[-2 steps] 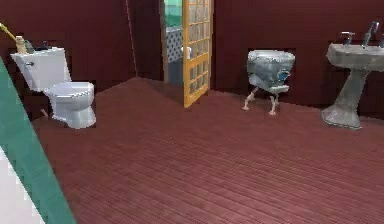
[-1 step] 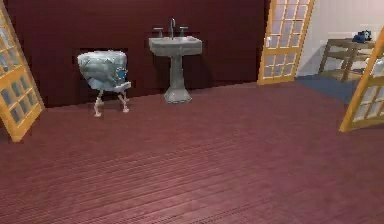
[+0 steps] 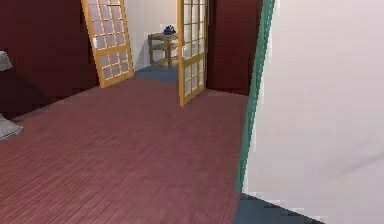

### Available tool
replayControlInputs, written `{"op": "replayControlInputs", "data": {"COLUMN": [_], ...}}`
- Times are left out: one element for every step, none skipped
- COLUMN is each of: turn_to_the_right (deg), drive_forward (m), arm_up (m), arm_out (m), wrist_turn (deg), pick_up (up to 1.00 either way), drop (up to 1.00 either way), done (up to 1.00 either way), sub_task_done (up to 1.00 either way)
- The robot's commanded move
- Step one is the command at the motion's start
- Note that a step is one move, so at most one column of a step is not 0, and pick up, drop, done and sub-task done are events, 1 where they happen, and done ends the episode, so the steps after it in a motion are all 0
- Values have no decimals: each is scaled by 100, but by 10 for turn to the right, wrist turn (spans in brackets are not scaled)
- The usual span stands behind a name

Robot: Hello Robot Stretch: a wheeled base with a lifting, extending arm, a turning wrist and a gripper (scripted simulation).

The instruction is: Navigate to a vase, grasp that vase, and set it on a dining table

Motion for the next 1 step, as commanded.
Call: {"op": "replayControlInputs", "data": {"turn_to_the_right": [240], "drive_forward": [0], "arm_up": [0], "arm_out": [0], "wrist_turn": [0], "pick_up": [0], "drop": [0], "done": [0], "sub_task_done": [0]}}
